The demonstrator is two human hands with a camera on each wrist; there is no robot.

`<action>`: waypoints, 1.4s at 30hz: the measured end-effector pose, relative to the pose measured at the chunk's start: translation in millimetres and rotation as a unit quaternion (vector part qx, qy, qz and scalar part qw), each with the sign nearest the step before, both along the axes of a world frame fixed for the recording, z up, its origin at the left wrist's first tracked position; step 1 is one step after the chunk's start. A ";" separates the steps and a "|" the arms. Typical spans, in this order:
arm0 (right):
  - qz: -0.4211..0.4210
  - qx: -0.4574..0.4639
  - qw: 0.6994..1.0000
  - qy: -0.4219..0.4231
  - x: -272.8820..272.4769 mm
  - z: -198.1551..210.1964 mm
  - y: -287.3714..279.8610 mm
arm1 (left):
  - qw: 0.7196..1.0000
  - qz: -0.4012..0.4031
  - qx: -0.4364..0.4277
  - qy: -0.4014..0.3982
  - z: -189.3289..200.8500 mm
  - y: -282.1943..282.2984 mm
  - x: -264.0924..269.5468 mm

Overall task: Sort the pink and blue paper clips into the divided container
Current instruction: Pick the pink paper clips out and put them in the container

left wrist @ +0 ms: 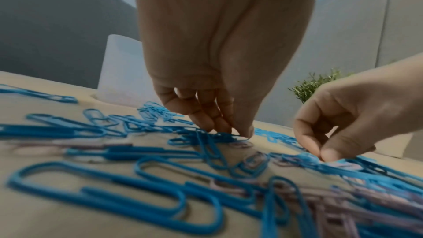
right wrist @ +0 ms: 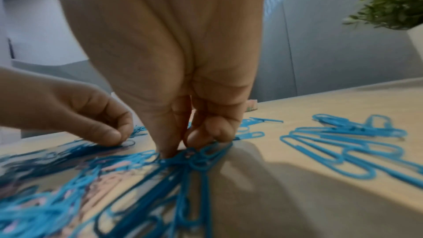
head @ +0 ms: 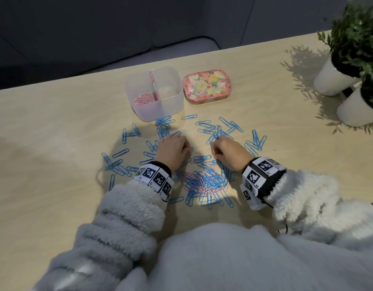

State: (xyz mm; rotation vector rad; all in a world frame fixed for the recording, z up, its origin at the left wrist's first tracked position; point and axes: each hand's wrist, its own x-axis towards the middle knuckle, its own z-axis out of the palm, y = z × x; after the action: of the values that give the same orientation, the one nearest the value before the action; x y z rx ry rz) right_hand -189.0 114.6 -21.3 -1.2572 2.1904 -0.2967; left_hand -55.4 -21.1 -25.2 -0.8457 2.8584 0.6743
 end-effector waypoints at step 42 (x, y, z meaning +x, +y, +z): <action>0.038 -0.060 0.997 0.015 24.3 -0.6 -17.0 | 0.904 0.176 0.374 0.110 14.2 -9.3 20.5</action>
State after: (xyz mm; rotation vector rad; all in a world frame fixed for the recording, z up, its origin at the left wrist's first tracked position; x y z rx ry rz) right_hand -164.7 97.6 -22.0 -1.4156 2.1718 -0.3864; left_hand -34.9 -30.5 -11.0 -1.1755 2.2559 1.8419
